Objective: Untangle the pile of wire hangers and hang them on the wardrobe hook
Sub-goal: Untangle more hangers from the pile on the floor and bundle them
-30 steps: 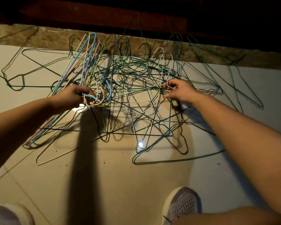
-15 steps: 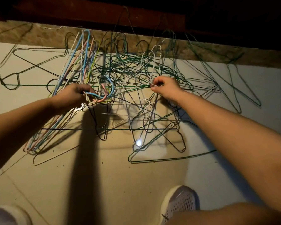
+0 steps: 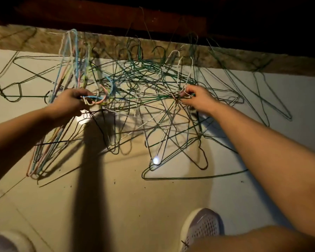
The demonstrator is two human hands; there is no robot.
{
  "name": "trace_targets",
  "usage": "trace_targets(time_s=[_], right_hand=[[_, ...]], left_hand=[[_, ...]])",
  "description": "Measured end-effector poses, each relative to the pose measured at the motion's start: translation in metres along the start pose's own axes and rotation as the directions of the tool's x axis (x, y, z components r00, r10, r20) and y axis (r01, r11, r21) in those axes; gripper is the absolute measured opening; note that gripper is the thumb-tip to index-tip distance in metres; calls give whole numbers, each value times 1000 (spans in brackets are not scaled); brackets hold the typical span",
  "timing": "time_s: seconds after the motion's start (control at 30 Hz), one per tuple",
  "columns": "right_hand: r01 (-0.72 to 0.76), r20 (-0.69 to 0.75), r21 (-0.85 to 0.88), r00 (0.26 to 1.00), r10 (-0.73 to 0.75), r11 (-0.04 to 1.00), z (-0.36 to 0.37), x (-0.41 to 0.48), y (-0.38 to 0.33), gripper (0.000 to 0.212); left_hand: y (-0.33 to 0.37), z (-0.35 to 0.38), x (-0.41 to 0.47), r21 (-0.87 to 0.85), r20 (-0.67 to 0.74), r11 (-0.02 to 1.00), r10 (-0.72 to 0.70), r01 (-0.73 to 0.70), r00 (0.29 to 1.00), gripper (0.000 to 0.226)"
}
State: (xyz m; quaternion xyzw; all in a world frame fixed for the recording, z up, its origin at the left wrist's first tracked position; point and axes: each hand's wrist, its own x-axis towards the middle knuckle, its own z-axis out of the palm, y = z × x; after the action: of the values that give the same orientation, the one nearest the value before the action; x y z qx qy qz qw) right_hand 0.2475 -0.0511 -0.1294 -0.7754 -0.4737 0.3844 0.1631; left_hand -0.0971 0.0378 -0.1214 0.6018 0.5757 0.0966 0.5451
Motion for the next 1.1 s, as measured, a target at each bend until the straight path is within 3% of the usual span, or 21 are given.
trace_targets(time_s=[0.2, 0.4, 0.47, 0.57, 0.67, 0.9, 1.03, 1.1], right_hand=[[-32, -22, 6, 999, 33, 999, 0, 1, 2, 17], [-2, -219, -62, 976, -12, 998, -8, 3, -5, 20], [-1, -231, 44, 973, 11, 999, -13, 2, -7, 16], [12, -252, 211, 967, 42, 977, -21, -1, -9, 35], [4, -247, 291, 967, 70, 957, -25, -5, -9, 34], [-9, -351, 213, 933, 85, 977, -57, -22, -6, 38], [-39, -393, 120, 916, 84, 992, -76, -40, -14, 36], [-44, -398, 78, 914, 72, 996, -84, -50, -20, 35]], left_hand=[[-2, -17, 3, -47, -10, 998, -42, 41, 999, 36], [-6, -5, -3, 60, 28, 998, -16, 14, 999, 45], [-8, -3, -3, 68, 68, 998, -2, -3, 998, 51], [-8, -4, -5, 98, 91, 995, 4, -13, 996, 55], [-8, -13, -5, 77, 96, 997, 14, -21, 995, 57], [-1, -39, -10, 72, 52, 997, 14, -18, 999, 63], [4, -47, -18, 65, 7, 997, 41, -41, 999, 40], [5, -48, -22, 48, -7, 998, 43, -43, 999, 44]])
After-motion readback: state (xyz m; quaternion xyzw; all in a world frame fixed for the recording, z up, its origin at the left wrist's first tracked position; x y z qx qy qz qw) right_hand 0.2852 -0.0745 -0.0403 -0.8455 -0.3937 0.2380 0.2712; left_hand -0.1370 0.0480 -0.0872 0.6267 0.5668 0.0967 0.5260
